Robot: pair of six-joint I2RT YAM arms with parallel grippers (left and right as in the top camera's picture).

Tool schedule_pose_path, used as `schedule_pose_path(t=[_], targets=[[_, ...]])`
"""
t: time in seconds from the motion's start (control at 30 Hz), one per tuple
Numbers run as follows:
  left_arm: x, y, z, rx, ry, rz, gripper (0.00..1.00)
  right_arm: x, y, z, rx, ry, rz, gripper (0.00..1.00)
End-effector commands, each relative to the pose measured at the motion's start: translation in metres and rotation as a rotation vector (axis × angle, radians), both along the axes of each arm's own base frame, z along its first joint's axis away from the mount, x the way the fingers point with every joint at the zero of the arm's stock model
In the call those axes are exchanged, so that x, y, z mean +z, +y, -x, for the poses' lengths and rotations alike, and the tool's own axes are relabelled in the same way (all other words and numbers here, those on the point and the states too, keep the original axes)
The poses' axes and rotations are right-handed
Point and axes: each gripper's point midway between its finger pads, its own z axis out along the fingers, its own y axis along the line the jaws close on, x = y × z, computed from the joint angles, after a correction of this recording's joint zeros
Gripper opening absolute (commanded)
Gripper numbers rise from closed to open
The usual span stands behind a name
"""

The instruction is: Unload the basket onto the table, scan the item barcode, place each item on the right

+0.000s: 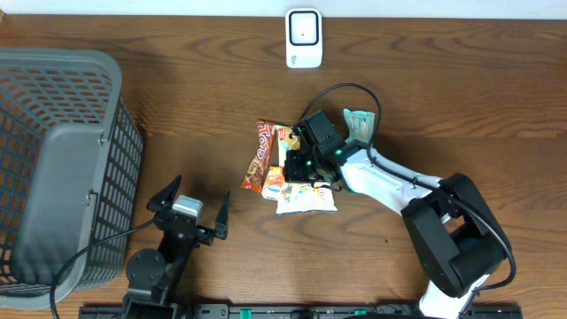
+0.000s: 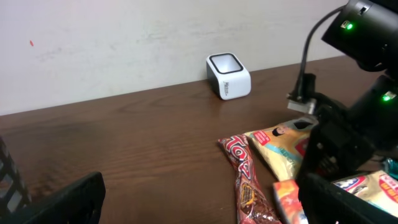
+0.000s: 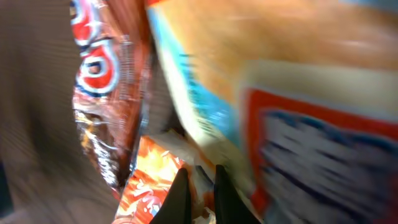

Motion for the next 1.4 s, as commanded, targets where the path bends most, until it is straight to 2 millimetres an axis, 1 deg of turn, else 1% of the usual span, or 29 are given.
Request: schedule_pose_path(t=[0.0,0.03,0.1,0.13,0.17,0.27,0.33,0.43,0.53,0.6,0.63,0.77,0.87,0.9,0.97,1.0,1.1,1.17,1.23,1.27,1.3,1.37], targets=[[-0.016,-0.001,0.001,-0.005,0.048,-0.017,0.99,0.033,-0.023,-0.017,-0.151,-0.010,-0.020,0.01],[-0.016,-0.001,0.001,-0.005,0.048,-0.017,0.99,0.042,-0.033,-0.018,-0.226,-0.005,-0.006,0.01],[-0.016,-0.001,0.001,-0.005,0.048,-0.017,0.99,0.053,-0.055,-0.019,-0.391,0.007,0.043,0.01],[-0.016,-0.001,0.001,-0.005,0.048,-0.017,0.99,0.057,-0.063,-0.018,-0.445,0.009,0.062,0.01],[-0.016,-0.001,0.001,-0.005,0.048,-0.017,0.99,0.062,-0.075,-0.016,-0.536,0.018,0.087,0.01],[-0.016,-0.001,0.001,-0.005,0.048,-0.017,0.99,0.069,-0.098,-0.004,-0.748,0.069,0.126,0.02],[-0.016,-0.001,0.001,-0.005,0.048,-0.017,0.99,0.066,-0.107,0.004,-0.866,0.115,0.140,0.01],[-0.016,-0.001,0.001,-0.005,0.048,-0.017,0.99,0.055,-0.114,0.012,-0.986,0.165,0.165,0.01],[-0.016,-0.001,0.001,-0.005,0.048,-0.017,0.99,0.036,-0.114,0.026,-1.112,0.220,0.181,0.01],[-0.016,-0.001,0.001,-0.005,0.048,-0.017,0.99,0.029,-0.113,0.032,-1.163,0.241,0.189,0.01],[-0.016,-0.001,0.001,-0.005,0.048,-0.017,0.99,0.026,-0.113,0.033,-1.173,0.244,0.196,0.01],[-0.016,-0.001,0.001,-0.005,0.048,-0.017,0.99,0.026,-0.112,0.034,-1.165,0.239,0.200,0.02],[-0.016,-0.001,0.001,-0.005,0.048,-0.017,0.99,0.025,-0.108,0.037,-1.130,0.253,0.198,0.02],[-0.016,-0.001,0.001,-0.005,0.048,-0.017,0.99,0.025,-0.105,0.037,-1.123,0.264,0.192,0.04],[-0.016,-0.001,0.001,-0.005,0.048,-0.017,0.99,0.025,-0.101,0.040,-1.096,0.294,0.181,0.12],[-0.016,-0.001,0.001,-0.005,0.048,-0.017,0.99,0.025,-0.099,0.042,-1.085,0.314,0.172,0.13],[-0.016,-0.001,0.001,-0.005,0.048,-0.017,0.99,0.028,-0.092,0.045,-1.037,0.367,0.142,0.08],[-0.016,-0.001,0.001,-0.005,0.048,-0.017,0.99,0.034,-0.088,0.046,-0.974,0.374,0.120,0.15],[-0.016,-0.001,0.001,-0.005,0.048,-0.017,0.99,0.041,-0.086,0.046,-0.928,0.358,0.104,0.31],[-0.016,-0.001,0.001,-0.005,0.048,-0.017,0.99,0.044,-0.085,0.045,-0.911,0.346,0.098,0.35],[-0.016,-0.001,0.001,-0.005,0.048,-0.017,0.99,0.048,-0.085,0.045,-0.896,0.333,0.090,0.41],[-0.016,-0.001,0.001,-0.005,0.048,-0.017,0.99,0.059,-0.084,0.044,-0.871,0.305,0.067,0.49]])
